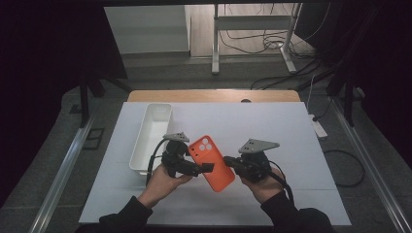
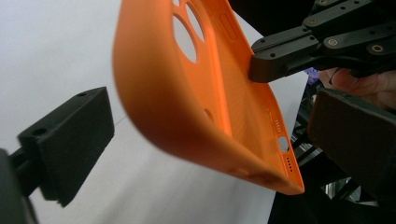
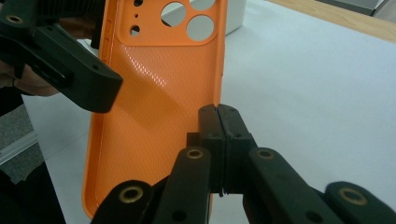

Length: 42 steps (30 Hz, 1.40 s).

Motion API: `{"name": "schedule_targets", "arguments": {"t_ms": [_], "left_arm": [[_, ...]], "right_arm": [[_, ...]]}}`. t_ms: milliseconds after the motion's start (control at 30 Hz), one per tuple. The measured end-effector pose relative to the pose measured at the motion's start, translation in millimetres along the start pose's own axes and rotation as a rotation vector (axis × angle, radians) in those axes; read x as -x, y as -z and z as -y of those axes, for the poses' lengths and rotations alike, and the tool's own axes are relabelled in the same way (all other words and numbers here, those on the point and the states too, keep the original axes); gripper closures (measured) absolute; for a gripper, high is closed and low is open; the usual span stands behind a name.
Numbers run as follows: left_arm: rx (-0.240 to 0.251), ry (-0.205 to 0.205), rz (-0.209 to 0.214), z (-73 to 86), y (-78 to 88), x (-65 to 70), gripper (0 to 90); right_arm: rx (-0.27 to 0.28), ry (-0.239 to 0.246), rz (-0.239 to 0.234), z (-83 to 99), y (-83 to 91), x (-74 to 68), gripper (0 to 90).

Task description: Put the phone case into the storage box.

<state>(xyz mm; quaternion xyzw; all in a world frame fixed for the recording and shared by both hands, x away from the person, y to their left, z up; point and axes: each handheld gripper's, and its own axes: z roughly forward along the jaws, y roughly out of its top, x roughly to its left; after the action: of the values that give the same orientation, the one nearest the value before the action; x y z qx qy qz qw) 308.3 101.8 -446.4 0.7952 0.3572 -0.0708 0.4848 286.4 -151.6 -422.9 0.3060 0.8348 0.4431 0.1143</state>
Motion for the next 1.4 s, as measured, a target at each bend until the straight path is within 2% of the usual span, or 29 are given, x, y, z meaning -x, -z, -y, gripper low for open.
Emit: {"name": "schedule_targets", "arguments": {"t_ms": [200, 333, 367, 400, 467, 500, 533, 700, 900, 1033, 1233, 1300, 1400], "left_arm": [[-0.002, 0.012, 0.016, -0.2, -1.7, 0.9, 13.0], [-0.006, 0.033, 0.044, 0.4, -1.1, -0.2, 30.9], [-0.011, 0.04, 0.052, 0.5, -0.7, -0.6, 30.9], [-0.01, 0.052, 0.068, 0.9, -0.6, -1.5, 34.7], [-0.009, 0.075, 0.1, 1.4, -0.2, -3.3, 45.6], [-0.009, 0.075, 0.1, 1.4, -0.2, -3.3, 52.4], [-0.011, 0.083, 0.112, 1.5, 0.1, -4.2, 52.4], [-0.022, 0.122, 0.152, 1.9, 0.3, -6.9, 70.5], [-0.015, 0.189, 0.187, 3.1, 1.3, -11.1, 79.8], [-0.01, 0.219, 0.203, 4.9, 0.9, -13.2, 84.3], [-0.008, 0.207, 0.197, 4.4, 2.5, -11.5, 84.6], [-0.016, 0.189, 0.177, 3.9, 3.6, -10.3, 84.6], [-0.015, 0.176, 0.182, 4.7, 4.8, -11.5, 84.6]], "right_arm": [[0.005, 0.005, -0.003, 0.1, 0.1, -1.9, 88.7], [0.006, 0.009, -0.004, 0.2, 0.0, -3.0, 88.7], [0.006, 0.009, -0.004, 0.2, 0.0, -3.0, 88.7], [0.007, 0.009, -0.004, 0.2, -0.1, -3.0, 88.6], [0.007, 0.012, -0.001, 0.4, -0.1, -2.9, 88.7], [0.007, 0.012, -0.001, 0.4, -0.1, -2.9, 88.7], [0.007, 0.013, -0.001, 0.5, -0.2, -3.0, 88.6], [0.008, 0.019, 0.001, 0.9, -0.8, -3.4, 88.6], [0.015, 0.024, -0.001, 1.3, -1.4, -4.4, 88.4], [0.01, 0.034, 0.003, 2.3, -2.9, -5.4, 88.0], [0.019, 0.029, -0.011, 3.2, -3.1, -5.1, 85.8], [0.023, 0.02, -0.032, 3.2, -1.5, -4.1, 80.6], [0.025, 0.005, -0.062, 3.4, 3.0, -1.7, 67.6]]}}
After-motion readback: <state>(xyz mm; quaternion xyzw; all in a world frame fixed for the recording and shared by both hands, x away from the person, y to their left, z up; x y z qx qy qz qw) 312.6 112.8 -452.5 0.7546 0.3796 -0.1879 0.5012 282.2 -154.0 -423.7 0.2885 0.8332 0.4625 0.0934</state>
